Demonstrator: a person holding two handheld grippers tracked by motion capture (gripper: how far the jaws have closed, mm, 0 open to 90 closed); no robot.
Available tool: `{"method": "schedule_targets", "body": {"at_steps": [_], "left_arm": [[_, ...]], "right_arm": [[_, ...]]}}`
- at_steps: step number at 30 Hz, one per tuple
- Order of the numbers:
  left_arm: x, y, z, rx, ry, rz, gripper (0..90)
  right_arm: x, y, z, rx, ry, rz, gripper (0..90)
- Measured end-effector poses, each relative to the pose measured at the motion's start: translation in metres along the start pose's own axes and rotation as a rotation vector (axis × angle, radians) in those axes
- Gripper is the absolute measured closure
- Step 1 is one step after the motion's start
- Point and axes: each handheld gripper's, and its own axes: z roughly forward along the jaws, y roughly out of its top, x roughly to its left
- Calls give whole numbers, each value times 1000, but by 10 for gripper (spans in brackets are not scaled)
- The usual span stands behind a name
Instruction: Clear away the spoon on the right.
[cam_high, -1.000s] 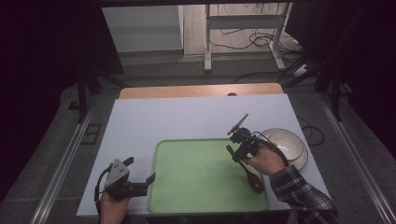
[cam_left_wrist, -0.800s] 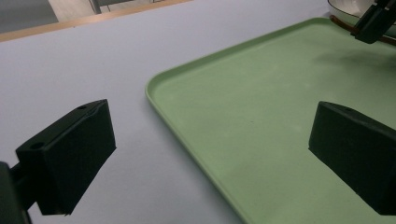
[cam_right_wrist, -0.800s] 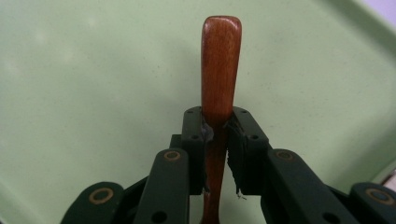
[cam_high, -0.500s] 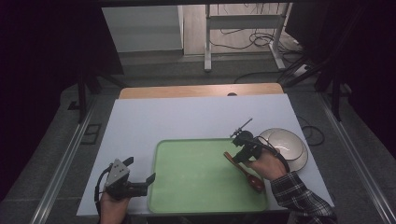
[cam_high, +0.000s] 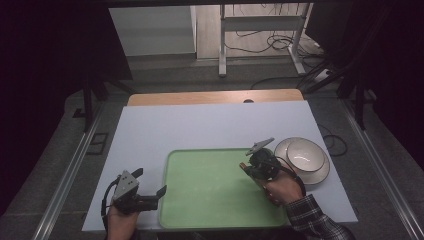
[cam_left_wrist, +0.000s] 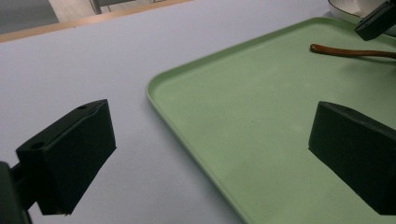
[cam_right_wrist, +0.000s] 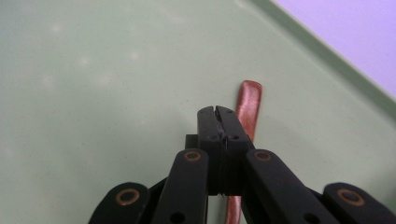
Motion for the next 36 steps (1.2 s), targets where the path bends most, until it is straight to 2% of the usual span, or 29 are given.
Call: {"method": "schedule_targets", "body": {"at_steps": [8,23,31,36], "left_arm": [[0,0,0,-4,-1,-1,3],[0,0,0,-3,0,3,3],[0,0,0,-2,-1,6,2],[-1,0,0,0,0,8,3]], "right_arm": [[3,-8,13,-1,-15,-1,900],[-3,-15,20,22,-21,6,900],[-11,-18,20,34,-59,32,900],[-20,-22,18,37,-88,73,900]]}}
